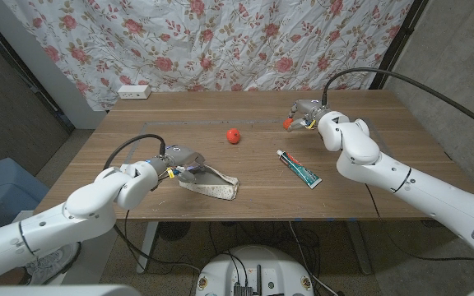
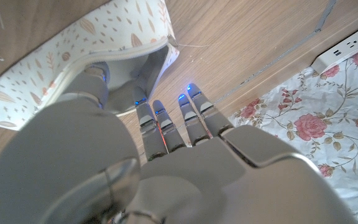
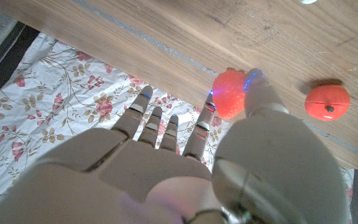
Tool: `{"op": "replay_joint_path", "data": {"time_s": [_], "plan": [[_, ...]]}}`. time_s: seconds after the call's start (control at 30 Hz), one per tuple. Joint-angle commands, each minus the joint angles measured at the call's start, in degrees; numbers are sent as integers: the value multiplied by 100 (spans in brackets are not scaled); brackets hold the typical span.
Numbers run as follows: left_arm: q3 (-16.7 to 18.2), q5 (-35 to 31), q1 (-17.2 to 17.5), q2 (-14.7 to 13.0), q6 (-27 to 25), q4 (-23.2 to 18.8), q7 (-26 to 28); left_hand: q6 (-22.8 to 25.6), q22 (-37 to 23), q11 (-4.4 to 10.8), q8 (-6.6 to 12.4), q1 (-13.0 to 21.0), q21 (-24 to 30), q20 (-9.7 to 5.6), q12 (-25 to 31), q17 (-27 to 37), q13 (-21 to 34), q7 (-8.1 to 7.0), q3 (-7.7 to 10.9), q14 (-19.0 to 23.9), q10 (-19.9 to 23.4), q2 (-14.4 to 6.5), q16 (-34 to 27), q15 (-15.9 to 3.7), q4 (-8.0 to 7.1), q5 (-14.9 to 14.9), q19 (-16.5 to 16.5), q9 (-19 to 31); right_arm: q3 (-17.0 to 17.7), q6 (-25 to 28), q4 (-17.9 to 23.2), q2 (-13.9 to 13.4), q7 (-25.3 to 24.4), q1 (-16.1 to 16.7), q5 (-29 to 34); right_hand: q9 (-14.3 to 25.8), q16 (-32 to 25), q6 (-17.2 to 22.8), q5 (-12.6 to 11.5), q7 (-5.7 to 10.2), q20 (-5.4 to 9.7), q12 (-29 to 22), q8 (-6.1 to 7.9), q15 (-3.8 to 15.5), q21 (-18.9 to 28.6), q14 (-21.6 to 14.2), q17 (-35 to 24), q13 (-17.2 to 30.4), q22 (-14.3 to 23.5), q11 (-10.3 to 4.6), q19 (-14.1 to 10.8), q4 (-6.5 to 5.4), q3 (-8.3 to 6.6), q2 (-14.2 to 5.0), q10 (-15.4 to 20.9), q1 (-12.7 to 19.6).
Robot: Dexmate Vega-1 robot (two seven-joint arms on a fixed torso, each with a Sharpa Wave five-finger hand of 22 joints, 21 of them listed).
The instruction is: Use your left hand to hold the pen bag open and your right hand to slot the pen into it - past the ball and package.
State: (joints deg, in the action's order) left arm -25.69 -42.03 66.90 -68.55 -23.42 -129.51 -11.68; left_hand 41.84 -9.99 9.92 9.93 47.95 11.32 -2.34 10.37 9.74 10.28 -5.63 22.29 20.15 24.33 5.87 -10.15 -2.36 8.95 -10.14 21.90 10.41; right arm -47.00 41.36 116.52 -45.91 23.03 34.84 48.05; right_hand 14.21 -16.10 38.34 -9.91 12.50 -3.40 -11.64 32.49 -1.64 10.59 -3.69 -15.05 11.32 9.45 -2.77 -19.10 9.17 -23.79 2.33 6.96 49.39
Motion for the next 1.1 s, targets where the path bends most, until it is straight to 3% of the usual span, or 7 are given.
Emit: {"op": "replay_joint_path", "data": {"time_s": [0.03, 0.53, 1.1], "plan": [[-63, 33, -131, 56, 67, 28, -190, -123, -12, -20, -13, -46, -29, -31, -14, 14, 16, 14, -30, -63, -50, 16, 6, -544, -3, -33, -18, 12, 30, -90, 16, 169, 104, 17, 18, 26, 3, -11, -18, 15, -15, 1, 20, -33, -6, -4, -7, 21, 14, 8, 16, 13, 16, 8, 38, 50], [-169, 98, -344, 130, 118, 61, -498, -393, -13, -174, 1, -173, -40, -29, -23, 18, 18, 107, -133, -281, -282, 11, 23, -465, -36, -31, -99, 9, 56, -125, 213, 281, 85, 108, -100, 21, 4, -6, -27, 15, -31, -6, 20, -55, -1, -10, -9, 21, 15, 39, 17, 19, 15, -5, 60, 79], [-224, 64, -496, 203, 288, 222, -480, -405, -14, -180, 30, -229, -33, -3, -2, 19, 19, 110, -166, -290, -295, -9, 3, -454, -51, -32, -104, 6, 1, -147, 648, 298, 266, 231, -112, 15, 9, 13, -33, 13, -50, -12, 26, -91, 4, -9, -11, 21, 16, 78, 25, 17, 24, -10, 86, 94]]}}
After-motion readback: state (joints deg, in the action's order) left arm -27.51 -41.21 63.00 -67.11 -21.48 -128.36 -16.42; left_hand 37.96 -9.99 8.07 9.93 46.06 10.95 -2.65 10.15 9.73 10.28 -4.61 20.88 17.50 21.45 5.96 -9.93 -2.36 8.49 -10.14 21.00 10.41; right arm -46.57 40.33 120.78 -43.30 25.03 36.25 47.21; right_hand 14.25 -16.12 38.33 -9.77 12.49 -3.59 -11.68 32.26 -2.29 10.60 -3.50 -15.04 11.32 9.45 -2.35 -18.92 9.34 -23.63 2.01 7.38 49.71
